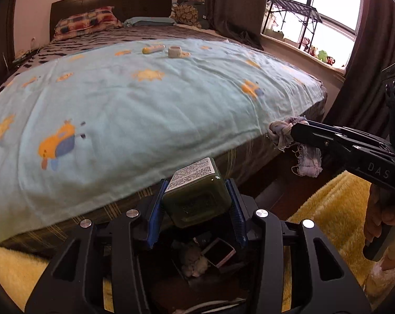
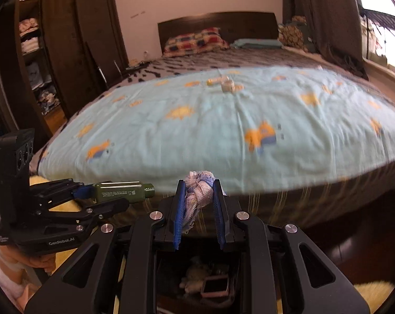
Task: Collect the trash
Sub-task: 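Carry the green bottle and grey cloth down past the bed edge to the bin, then open both grippers to drop the bottle and cloth into the bin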
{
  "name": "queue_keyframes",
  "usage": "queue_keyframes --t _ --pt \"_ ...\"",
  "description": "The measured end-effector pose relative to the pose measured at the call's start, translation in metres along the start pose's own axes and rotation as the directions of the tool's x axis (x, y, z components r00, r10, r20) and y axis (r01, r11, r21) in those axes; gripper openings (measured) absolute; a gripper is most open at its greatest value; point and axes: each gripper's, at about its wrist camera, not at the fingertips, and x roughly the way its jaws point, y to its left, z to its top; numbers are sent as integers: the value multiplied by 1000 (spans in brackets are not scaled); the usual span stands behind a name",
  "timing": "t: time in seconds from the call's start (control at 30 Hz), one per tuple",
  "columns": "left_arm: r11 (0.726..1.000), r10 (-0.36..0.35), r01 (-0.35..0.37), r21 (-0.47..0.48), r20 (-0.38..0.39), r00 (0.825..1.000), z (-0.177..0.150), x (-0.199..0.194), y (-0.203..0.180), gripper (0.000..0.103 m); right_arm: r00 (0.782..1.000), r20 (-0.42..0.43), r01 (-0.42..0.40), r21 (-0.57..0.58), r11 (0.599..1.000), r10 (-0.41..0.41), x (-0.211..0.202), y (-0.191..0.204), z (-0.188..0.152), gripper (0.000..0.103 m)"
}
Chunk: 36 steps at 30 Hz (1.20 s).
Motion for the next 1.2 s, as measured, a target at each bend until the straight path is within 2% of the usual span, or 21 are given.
queue_keyframes --t 0.2,0.37,0.5,0.7,0.83,0.97,1.2 --pt "999 -32 26 -35 -156 987 -33 39 2 42 987 -153 -28 91 995 41 37 -8 -46 22" --pt "999 -24 14 -43 -243 970 -54 73 3 42 968 -251 16 122 992 15 66 -16 -70 22" --pt "997 -51 28 -77 -307 950 -69 98 5 42 951 -309 28 150 988 20 87 -21 -84 22" --pt "996 -72 54 -65 -319 945 -81 122 5 42 931 -365 76 169 983 -9 117 -31 -97 22" --pt "996 -60 34 -80 -341 938 -86 131 9 42 939 -344 65 177 982 0 117 -30 -96 22" --pt "996 -68 43 -78 -342 937 -86 132 8 42 932 -364 61 177 982 8 123 -32 -99 22" --pt "995 -74 43 -95 -360 930 -87 142 8 42 936 -352 58 197 979 16 128 -38 -98 24"
